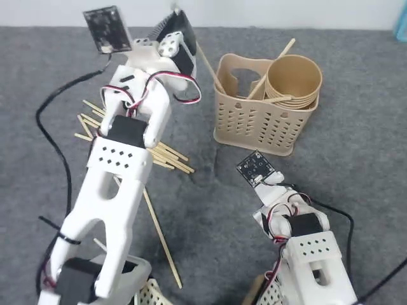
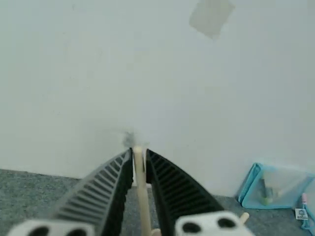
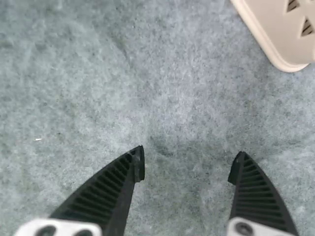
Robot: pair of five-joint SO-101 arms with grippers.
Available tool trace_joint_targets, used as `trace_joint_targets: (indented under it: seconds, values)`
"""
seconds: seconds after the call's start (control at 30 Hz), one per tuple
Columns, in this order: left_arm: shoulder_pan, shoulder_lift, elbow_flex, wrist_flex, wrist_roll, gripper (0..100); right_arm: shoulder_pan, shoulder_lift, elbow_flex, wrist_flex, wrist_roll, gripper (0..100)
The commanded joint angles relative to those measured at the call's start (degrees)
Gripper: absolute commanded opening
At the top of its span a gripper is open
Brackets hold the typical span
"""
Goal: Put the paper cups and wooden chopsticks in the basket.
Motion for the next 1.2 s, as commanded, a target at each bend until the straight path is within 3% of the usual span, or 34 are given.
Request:
trace_joint_targets:
  seconds: [0.0,0.13,0.37,0.57,0.77,0.93,1.17]
  values:
    - [6.3,-0.5,0.0,0.5,-3.0,21,1.0,-1.2,-0.3,-1.5,-0.1,28.4]
    - [5.1,-0.7,-1.5,5.9,-2.8,33,1.0,-1.2,-0.3,-1.5,-0.1,28.4]
    - [-4.0,-3.8,-9.3,21.9,-2.8,33,1.0,-1.2,-0.3,-1.5,-0.1,28.4]
    - [-24.8,-12.5,-11.8,48.0,-2.9,33,1.0,-1.2,-0.3,-1.5,-0.1,28.4]
    - [-46.2,-15.1,-5.7,63.6,-0.8,33,0.6,-1.2,-0.2,-1.4,-0.1,28.4]
    - [-62.1,-15.0,5.8,64.4,-0.8,33,0.5,-1.2,-0.3,-1.2,-0.2,28.4]
    - [-80.0,-15.0,23.8,50.8,-2.5,33,-6.8,-1.2,-1.4,0.2,-0.1,28.4]
